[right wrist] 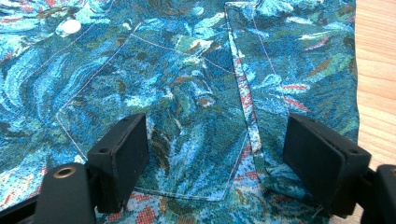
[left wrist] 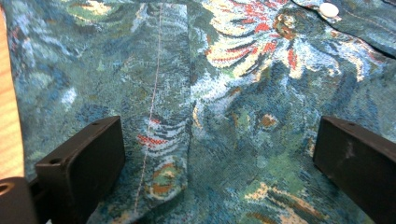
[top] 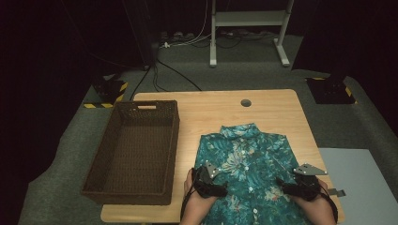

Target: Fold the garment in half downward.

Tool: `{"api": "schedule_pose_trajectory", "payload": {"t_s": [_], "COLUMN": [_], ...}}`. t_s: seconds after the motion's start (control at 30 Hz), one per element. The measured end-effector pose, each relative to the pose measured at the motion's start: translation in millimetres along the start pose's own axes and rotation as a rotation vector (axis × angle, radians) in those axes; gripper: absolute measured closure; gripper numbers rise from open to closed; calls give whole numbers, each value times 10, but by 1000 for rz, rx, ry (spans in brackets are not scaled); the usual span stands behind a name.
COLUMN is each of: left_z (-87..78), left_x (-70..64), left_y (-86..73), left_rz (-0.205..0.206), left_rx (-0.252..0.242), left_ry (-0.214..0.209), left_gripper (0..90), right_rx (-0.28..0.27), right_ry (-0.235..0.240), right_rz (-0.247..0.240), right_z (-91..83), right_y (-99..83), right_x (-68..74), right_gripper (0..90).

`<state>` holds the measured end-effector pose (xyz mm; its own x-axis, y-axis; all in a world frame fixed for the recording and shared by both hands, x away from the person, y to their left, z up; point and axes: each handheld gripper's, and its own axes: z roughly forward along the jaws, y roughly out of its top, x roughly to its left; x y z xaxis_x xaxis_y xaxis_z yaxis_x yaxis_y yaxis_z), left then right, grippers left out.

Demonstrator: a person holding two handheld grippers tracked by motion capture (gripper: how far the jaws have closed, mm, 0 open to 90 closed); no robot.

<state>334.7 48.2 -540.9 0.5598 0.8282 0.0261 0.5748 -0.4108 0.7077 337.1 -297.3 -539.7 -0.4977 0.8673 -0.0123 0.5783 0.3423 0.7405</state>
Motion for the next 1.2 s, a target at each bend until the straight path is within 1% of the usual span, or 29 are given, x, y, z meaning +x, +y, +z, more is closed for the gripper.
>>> {"api": "schedule_pose_trajectory", "payload": {"t_s": [0.03,0.07,0.2,0.23,0.27,0.37,0.47,0.5,0.53,0.6,0.63,0.7,0.73,0.8,0.83,0.87,0.9,0.93,0.97,1.0,1.03,1.07,1.1,1.13,1.2], "left_z": [0,-10,-48,-48,-59,-61,-45,-45,-17,13,13,59,75,113,113,140,151,151,175,182,182,192,216,231,245], "left_x": [0,8,56,56,92,163,245,245,298,341,341,380,392,416,416,439,453,453,485,502,502,517,545,555,568], "left_y": [0,51,206,206,285,388,459,459,489,508,508,525,529,536,536,535,537,537,541,544,544,548,557,563,569], "left_rz": [0,14,29,29,32,30,17,17,3,-9,-9,6,10,-2,-2,-8,-9,-9,-26,-35,-35,-39,-43,-43,-42], "left_rx": [0,-4,-18,-18,-28,-37,-49,-49,-54,-61,-61,-69,-66,-63,-63,-80,-83,-83,-94,-101,-101,-104,-106,-104,-101], "left_ry": [0,1,19,19,34,59,66,66,71,72,72,87,91,107,107,119,135,135,153,163,163,177,197,209,215], "left_gripper": [27,27,29,30,32,49,96,112,118,156,179,205,230,241,267,295,297,303,316,329,343,343,371,381,389], "right_rx": [-1,-2,-4,-4,-4,-4,-4,-4,-4,-4,-4,-4,-4,-4,-4,-4,-4,-4,-4,-4,-4,-4,-5,-4,-5], "right_ry": [1,0,-1,-1,-1,-1,0,-1,-1,-1,-1,-1,-1,0,-1,-1,-1,-1,-1,-1,-1,-1,-1,-1,-1], "right_rz": [0,0,-1,-1,-1,-1,0,0,0,0,0,0,0,0,0,0,0,0,0,0,0,0,0,0,0], "right_z": [0,1,2,2,2,2,2,2,2,2,2,2,2,2,2,2,2,2,2,2,2,2,2,2,2], "right_y": [-2,-3,-4,-4,-5,-5,-5,-5,-5,-5,-5,-5,-5,-5,-5,-5,-5,-5,-5,-5,-5,-5,-5,-5,-5], "right_x": [-2,-1,0,0,0,-1,-1,-1,-1,-1,-1,-1,-1,-1,-1,-1,-1,-1,0,0,0,0,0,0,0], "right_gripper": [219,219,219,219,219,219,219,219,219,219,219,219,219,219,219,219,219,219,219,219,219,219,219,220,220]}}
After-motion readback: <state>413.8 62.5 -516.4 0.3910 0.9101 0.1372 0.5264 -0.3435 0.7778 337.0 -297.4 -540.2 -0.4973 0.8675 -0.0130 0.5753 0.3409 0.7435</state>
